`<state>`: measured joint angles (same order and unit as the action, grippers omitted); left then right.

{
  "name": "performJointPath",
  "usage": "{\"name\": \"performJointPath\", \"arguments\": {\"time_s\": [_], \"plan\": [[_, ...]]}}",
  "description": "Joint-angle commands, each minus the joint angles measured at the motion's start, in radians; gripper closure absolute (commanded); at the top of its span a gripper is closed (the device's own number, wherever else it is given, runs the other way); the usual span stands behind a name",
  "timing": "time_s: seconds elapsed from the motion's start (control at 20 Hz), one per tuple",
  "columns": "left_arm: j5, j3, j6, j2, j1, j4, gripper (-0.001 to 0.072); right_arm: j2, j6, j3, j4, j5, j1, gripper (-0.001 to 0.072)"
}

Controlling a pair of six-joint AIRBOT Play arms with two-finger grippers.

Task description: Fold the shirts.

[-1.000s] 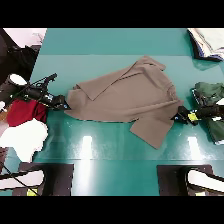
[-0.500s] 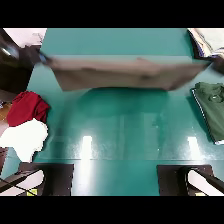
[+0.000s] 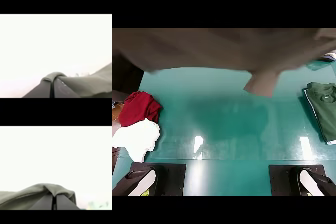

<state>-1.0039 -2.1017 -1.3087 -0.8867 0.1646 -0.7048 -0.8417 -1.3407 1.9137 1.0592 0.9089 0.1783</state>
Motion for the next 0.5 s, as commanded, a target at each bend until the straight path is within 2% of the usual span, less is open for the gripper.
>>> {"name": "performJointPath", "arguments": {"time_s": [0.0,0.2,0.35,0.45], "plan": [[0.083,-0.029,-0.002,0.108,0.000,0.035,0.0683,0.093,-0.001,0.059,0.125,0.002,0.000,0.0697],[0.024,-0.027,-0.005,0.122,0.000,0.079,0.0684,0.115,-0.002,0.061,0.146,0.074,0.000,0.0698],[-0.089,0.084,-0.074,0.077,0.000,0.064,0.0684,0.030,-0.056,0.061,0.139,0.244,0.000,0.0698],[-0.192,0.230,-0.083,0.026,0.000,0.037,0.0684,-0.075,-0.077,0.061,0.137,0.401,-0.010,0.0698]]}}
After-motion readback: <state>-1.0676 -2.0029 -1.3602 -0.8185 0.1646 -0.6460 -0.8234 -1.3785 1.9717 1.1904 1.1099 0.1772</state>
